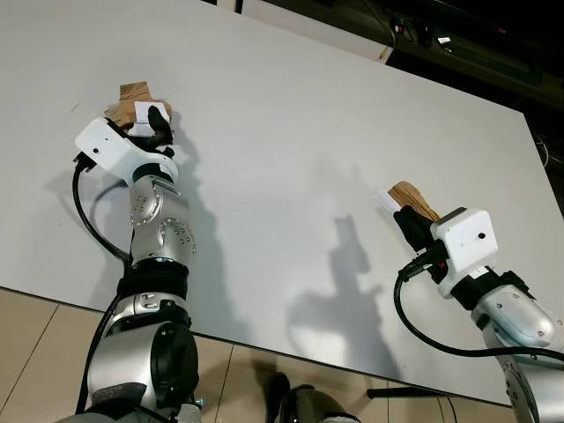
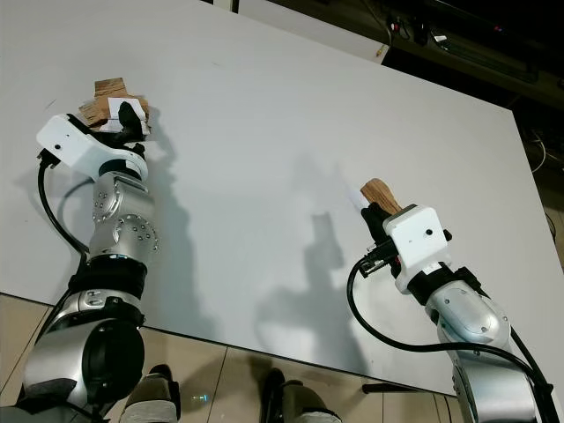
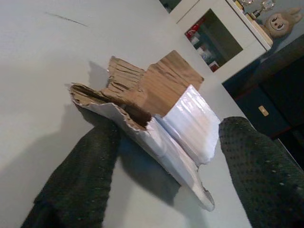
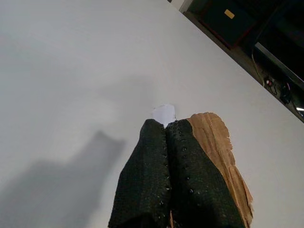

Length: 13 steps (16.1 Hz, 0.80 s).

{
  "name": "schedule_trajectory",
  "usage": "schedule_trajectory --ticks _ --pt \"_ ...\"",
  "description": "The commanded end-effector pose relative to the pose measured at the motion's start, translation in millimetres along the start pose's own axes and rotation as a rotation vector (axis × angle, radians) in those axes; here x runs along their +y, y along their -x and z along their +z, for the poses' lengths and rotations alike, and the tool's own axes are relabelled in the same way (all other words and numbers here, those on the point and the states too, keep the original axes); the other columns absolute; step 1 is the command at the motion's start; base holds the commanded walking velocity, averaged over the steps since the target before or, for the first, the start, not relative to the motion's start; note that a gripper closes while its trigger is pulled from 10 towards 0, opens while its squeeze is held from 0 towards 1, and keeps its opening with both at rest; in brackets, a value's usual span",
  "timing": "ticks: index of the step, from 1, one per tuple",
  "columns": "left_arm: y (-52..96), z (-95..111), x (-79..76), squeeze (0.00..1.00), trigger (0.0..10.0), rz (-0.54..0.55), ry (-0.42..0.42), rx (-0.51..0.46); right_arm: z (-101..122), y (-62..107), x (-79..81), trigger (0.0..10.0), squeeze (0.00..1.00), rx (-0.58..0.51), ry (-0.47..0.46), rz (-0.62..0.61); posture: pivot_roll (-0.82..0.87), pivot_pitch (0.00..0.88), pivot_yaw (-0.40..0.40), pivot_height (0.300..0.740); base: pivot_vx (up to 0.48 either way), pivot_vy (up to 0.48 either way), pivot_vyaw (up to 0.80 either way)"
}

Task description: Picking trash to rubbish bin

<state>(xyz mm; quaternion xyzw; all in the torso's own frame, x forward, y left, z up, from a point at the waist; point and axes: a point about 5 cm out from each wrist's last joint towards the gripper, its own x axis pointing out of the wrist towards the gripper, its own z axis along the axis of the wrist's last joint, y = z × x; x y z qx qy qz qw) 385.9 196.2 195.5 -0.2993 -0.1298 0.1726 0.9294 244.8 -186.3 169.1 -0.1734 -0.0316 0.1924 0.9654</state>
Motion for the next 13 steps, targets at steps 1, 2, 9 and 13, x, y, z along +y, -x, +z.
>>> schedule_trajectory --ticks 1,2,9,13 --pt "9.9 -27.9 23.0 0.0 0.0 0.093 0.008 0.125 0.5 6.7 -6.3 10.0 0.0 0.01 0.01 -0.024 0.07 0.246 -0.255 0.74 0.0 0.0 0.0" --pt "9.5 -28.0 23.1 0.0 0.0 0.092 0.012 0.125 0.1 6.9 -6.2 10.0 0.0 0.012 0.009 -0.025 0.07 0.246 -0.255 0.74 0.0 0.0 0.0" --pt "8.3 -28.7 23.6 0.0 0.0 0.085 0.016 0.124 0.1 6.8 -5.8 10.0 0.0 0.01 0.009 -0.026 0.07 0.246 -0.253 0.74 0.0 0.0 0.0" --pt "7.3 -28.4 22.0 0.0 0.0 0.071 0.012 0.122 0.5 6.7 -5.4 10.0 0.0 0.01 0.009 -0.028 0.07 0.246 -0.253 0.74 0.0 0.0 0.0"
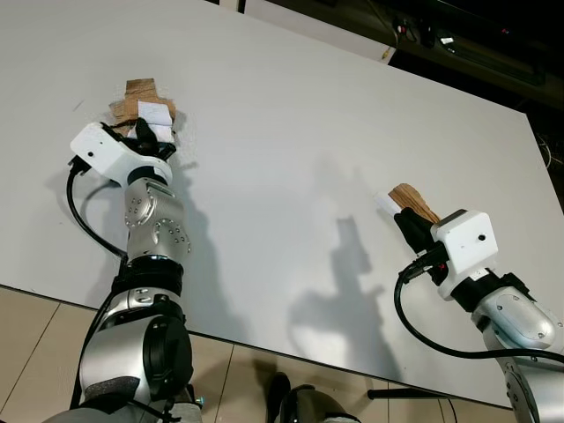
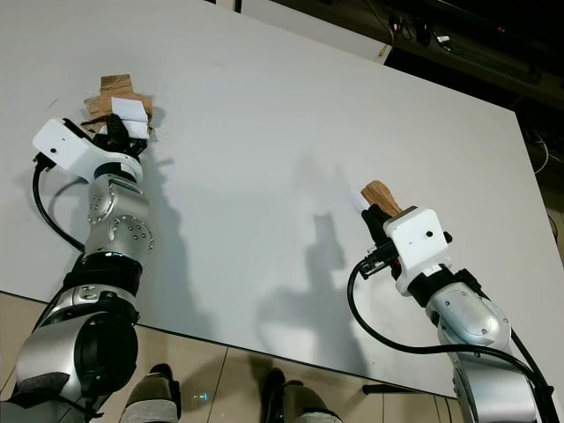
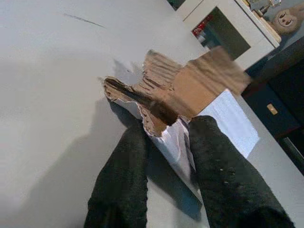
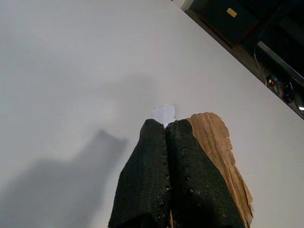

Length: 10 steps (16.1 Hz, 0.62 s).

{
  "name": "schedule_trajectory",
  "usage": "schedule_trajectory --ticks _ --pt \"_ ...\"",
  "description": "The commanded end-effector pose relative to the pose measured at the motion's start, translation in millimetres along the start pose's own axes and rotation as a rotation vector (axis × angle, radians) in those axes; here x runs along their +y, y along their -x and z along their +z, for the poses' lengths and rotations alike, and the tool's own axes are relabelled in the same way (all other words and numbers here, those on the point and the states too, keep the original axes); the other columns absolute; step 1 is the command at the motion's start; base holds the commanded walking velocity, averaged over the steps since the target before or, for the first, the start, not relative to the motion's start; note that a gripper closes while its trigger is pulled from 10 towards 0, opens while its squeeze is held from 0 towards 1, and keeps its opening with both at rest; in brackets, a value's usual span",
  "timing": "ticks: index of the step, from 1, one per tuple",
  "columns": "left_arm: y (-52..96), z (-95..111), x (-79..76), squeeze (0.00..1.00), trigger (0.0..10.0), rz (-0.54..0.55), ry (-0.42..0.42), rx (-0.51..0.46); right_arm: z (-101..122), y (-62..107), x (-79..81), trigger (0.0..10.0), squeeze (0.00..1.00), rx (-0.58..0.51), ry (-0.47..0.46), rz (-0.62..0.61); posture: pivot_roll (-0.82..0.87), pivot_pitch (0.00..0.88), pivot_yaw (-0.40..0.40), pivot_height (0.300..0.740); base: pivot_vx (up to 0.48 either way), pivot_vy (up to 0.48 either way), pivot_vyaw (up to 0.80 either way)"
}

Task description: Picking trash to rubbish bin

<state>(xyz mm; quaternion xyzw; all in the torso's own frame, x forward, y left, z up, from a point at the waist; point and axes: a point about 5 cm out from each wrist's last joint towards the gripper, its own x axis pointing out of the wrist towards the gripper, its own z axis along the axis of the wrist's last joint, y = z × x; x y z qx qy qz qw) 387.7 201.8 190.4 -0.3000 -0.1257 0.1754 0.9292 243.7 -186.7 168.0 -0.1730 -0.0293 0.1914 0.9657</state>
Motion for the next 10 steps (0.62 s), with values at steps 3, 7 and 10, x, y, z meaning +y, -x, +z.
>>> schedule_trajectory --ticks 3,7,10 --pt "10.2 -27.8 14.1 0.0 0.0 0.044 -0.002 0.123 0.6 5.2 -4.5 10.0 0.0 0.005 0.006 -0.03 0.07 0.244 -0.239 0.74 0.0 0.0 0.0" --pt "7.1 -24.3 10.6 0.0 0.0 0.02 -0.034 0.116 -0.6 2.8 -2.4 10.0 0.0 -0.002 -0.001 -0.043 0.09 0.232 -0.213 0.74 0.0 0.0 0.0" --pt "1.6 -15.0 -0.3 0.0 0.0 -0.051 -0.191 0.072 -1.6 -2.8 -0.8 10.0 0.0 -0.019 -0.01 -0.065 0.12 0.207 -0.164 0.74 0.0 0.0 0.0"
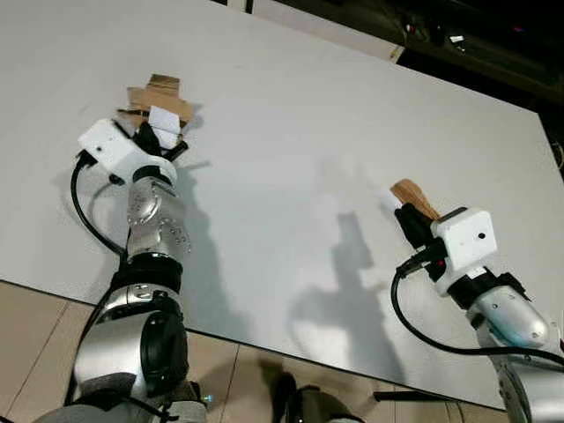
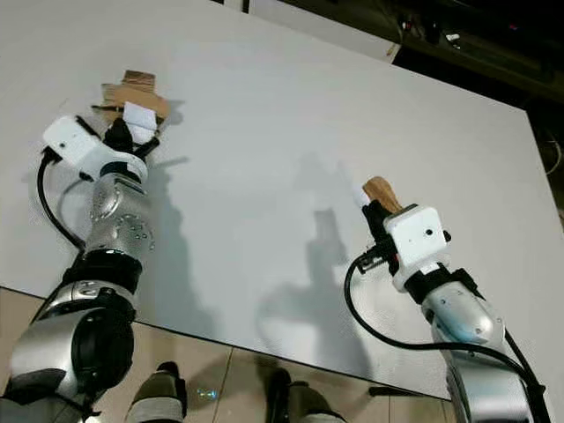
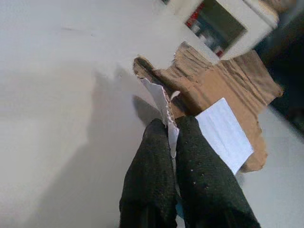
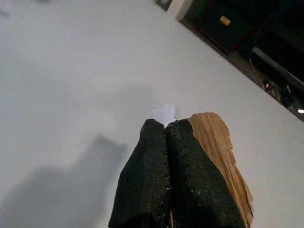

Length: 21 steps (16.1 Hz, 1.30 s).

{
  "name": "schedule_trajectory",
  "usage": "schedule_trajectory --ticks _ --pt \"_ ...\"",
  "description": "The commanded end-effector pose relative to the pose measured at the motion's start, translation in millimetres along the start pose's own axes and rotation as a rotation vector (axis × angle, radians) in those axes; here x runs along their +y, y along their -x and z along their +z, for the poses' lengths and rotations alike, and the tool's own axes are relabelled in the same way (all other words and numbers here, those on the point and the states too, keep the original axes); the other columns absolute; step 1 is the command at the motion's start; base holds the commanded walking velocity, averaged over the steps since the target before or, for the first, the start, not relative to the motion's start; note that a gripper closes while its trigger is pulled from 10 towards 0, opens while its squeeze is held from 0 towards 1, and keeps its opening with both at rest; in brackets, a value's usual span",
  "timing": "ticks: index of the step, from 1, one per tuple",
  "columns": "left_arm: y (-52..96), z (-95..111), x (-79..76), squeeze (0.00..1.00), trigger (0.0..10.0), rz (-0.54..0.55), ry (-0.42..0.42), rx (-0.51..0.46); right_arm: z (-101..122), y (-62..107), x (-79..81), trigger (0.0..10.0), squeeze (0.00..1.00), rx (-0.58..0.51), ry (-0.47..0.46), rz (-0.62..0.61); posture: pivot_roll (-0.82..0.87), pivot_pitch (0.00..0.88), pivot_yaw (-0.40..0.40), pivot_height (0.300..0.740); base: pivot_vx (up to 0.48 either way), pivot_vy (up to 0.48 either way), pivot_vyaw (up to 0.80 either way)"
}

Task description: Picking trash to rubbish bin

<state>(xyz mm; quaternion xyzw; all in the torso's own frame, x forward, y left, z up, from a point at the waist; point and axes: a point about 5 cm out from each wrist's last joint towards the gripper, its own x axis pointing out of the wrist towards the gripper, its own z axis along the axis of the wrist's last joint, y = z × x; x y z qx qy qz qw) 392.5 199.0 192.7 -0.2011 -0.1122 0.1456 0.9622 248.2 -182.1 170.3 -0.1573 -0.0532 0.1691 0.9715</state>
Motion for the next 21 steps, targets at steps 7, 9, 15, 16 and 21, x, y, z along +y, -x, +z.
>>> schedule_trajectory --ticks 7,9,15,16,21 --pt "7.0 -14.5 -34.5 0.0 0.0 -0.309 -0.406 0.046 -6.7 -10.4 -1.1 10.0 0.0 -0.039 -0.024 -0.121 0.17 0.139 -0.06 0.74 0.0 0.0 0.0" --pt "9.6 -17.3 -36.2 0.0 0.0 -0.347 -0.434 0.056 -6.6 -11.1 -0.9 10.0 0.0 -0.049 -0.033 -0.14 0.18 0.133 -0.053 0.74 0.0 0.0 0.0" --pt "24.4 -25.4 -33.6 0.0 0.0 -0.525 -0.566 0.1 -15.8 -6.9 -0.1 10.0 0.0 -0.042 -0.079 -0.225 0.21 0.121 -0.039 0.74 0.0 0.0 0.0" --pt "27.5 -28.3 -29.0 0.0 0.0 -0.512 -0.568 0.111 -15.2 -8.1 -0.4 10.0 0.0 -0.046 -0.079 -0.23 0.21 0.121 -0.039 0.74 0.0 0.0 0.0" --pt "78.8 -62.1 7.1 0.0 0.0 -0.463 -0.559 0.198 -15.4 -11.1 1.2 10.0 0.0 -0.054 -0.078 -0.23 0.21 0.104 -0.06 0.74 0.0 0.0 0.0"
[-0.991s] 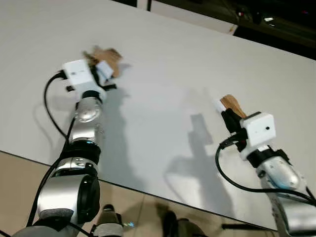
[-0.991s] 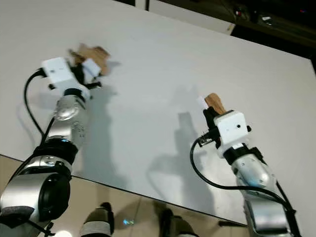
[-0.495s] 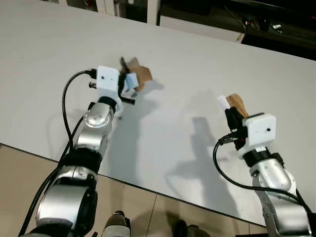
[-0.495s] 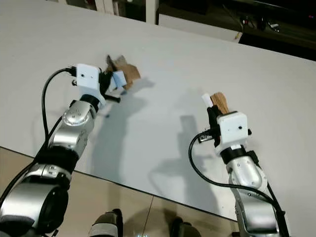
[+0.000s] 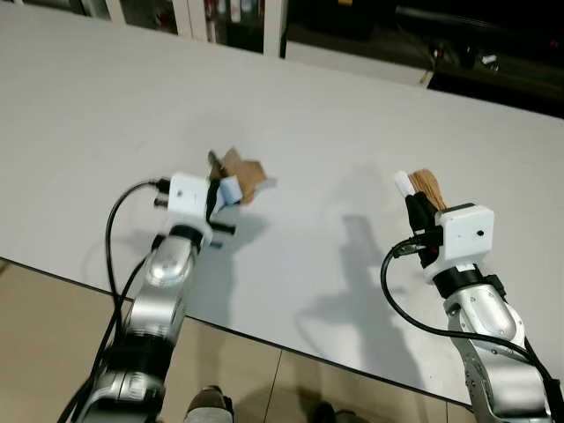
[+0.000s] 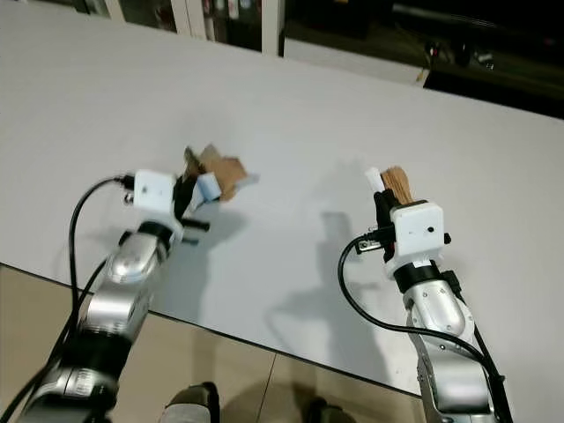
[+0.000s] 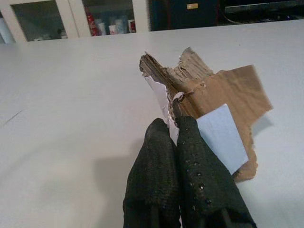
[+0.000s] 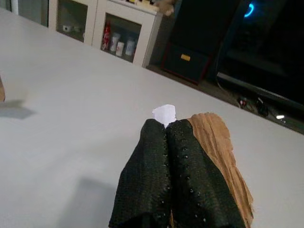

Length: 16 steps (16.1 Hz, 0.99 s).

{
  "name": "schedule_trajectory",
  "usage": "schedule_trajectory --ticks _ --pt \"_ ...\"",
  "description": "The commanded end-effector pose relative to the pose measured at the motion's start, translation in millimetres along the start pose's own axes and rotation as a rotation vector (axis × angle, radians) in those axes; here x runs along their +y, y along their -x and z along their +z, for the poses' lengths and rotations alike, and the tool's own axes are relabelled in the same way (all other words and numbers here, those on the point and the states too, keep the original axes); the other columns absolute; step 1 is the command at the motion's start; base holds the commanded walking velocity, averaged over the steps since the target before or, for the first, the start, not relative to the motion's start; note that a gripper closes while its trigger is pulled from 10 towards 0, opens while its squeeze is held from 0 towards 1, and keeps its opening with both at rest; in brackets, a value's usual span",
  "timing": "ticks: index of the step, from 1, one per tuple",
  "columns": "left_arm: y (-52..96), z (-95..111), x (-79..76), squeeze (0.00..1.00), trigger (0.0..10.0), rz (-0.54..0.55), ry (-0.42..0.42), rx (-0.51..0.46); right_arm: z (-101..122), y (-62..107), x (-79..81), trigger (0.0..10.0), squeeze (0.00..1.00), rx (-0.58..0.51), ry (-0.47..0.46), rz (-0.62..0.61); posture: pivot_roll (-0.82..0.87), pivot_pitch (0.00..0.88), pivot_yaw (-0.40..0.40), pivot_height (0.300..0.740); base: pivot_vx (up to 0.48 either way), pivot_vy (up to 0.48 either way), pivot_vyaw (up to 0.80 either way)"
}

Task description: Picking trash to rubbish bin

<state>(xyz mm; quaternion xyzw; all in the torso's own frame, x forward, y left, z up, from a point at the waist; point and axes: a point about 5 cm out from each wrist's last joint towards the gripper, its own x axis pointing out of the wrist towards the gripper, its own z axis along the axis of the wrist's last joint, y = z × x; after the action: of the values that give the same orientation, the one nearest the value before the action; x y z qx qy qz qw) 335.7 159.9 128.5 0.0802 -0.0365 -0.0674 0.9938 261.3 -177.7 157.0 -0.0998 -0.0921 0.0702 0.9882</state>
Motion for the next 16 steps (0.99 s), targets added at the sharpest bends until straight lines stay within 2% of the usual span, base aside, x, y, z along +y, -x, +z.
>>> schedule_trajectory --ticks 1,5,7,9,10,11,12,13,15,16 --pt "6.6 -9.4 -4.8 0.0 0.0 -0.019 -0.023 0.036 -2.1 1.5 -3.9 10.0 0.0 0.006 0.017 -0.013 0.22 0.099 -0.062 0.74 0.0 0.0 0.0" --pt "22.8 -5.5 -5.8 0.0 0.0 -0.039 -0.08 0.008 -4.6 2.5 -3.9 10.0 0.0 0.009 0.027 -0.016 0.22 0.108 -0.058 0.74 0.0 0.0 0.0" --pt "22.2 -0.9 -7.2 0.0 0.0 -0.035 -0.089 -0.014 -5.5 4.3 -2.6 10.0 0.0 0.011 0.031 -0.016 0.21 0.11 -0.055 0.74 0.0 0.0 0.0" --pt "18.6 13.1 -11.7 0.0 0.0 -0.028 -0.118 -0.095 -6.4 7.5 -1.0 10.0 0.0 0.014 0.032 -0.013 0.21 0.111 -0.049 0.74 0.0 0.0 0.8" --pt "18.0 15.6 -12.8 0.0 0.0 -0.02 -0.119 -0.099 -6.6 8.3 -0.8 10.0 0.0 0.015 0.032 -0.013 0.2 0.111 -0.047 0.74 0.0 0.0 0.8" --pt "18.7 16.9 -14.2 0.0 3.0 -0.023 -0.127 -0.098 -6.5 8.8 -1.1 10.0 0.0 0.014 0.031 -0.014 0.2 0.111 -0.047 0.74 0.0 0.0 0.8" --pt "19.3 16.9 -14.6 0.0 4.9 -0.027 -0.126 -0.092 -6.6 8.9 -1.1 10.0 0.0 0.014 0.032 -0.015 0.2 0.111 -0.042 0.74 0.0 0.0 0.8" --pt "18.5 14.9 -13.8 0.0 3.3 -0.016 -0.119 -0.077 -6.8 9.1 -1.1 10.0 0.0 0.013 0.031 -0.016 0.2 0.111 -0.042 0.74 0.0 0.0 0.8" --pt "17.3 15.0 -13.6 0.0 3.5 -0.006 -0.114 -0.073 -6.7 9.2 -0.7 10.0 0.0 0.013 0.03 -0.015 0.2 0.111 -0.042 0.74 0.0 0.0 0.8" --pt "16.3 16.3 -15.1 0.0 4.7 -0.004 -0.111 -0.073 -6.8 9.2 -0.4 10.0 0.0 0.012 0.029 -0.013 0.2 0.111 -0.042 0.74 0.0 0.0 0.8"
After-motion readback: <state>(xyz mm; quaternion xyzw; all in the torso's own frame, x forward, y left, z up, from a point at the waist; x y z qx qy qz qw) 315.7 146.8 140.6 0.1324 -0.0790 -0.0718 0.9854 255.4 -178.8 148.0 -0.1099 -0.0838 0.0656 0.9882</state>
